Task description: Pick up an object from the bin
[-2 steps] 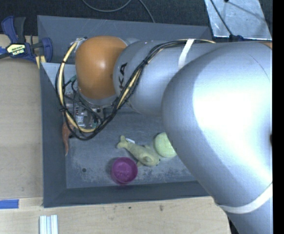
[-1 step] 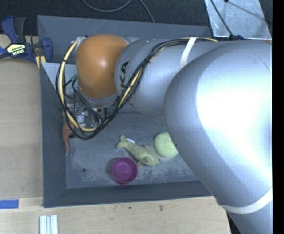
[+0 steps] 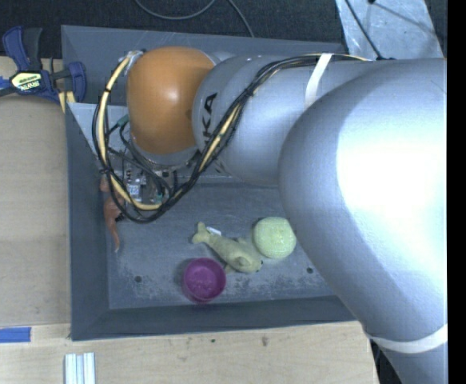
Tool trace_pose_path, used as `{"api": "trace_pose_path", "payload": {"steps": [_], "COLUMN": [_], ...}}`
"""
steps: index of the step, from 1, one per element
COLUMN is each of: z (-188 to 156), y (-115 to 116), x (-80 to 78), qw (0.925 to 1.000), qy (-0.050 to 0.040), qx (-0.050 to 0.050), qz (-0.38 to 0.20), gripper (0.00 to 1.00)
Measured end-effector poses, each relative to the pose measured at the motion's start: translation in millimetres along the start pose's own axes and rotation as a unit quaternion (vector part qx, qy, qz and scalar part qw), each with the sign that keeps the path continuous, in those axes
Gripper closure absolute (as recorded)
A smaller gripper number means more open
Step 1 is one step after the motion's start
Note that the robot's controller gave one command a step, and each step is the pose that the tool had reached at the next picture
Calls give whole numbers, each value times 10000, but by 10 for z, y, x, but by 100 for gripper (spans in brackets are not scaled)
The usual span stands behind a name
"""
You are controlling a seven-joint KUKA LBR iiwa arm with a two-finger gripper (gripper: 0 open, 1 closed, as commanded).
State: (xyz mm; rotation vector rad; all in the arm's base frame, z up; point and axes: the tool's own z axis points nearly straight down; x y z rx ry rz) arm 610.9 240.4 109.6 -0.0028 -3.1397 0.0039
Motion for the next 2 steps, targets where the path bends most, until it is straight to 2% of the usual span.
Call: {"api": "trace_pose_path", "payload": {"steps": [1,2], "z": [-150,-339], "y": [6,1], "x": [-14,-1], "qw": [10000,10000], "qy": [-23,-7], "qx": [-13,-9], "qz": [0,1], "gripper": [100,100]}}
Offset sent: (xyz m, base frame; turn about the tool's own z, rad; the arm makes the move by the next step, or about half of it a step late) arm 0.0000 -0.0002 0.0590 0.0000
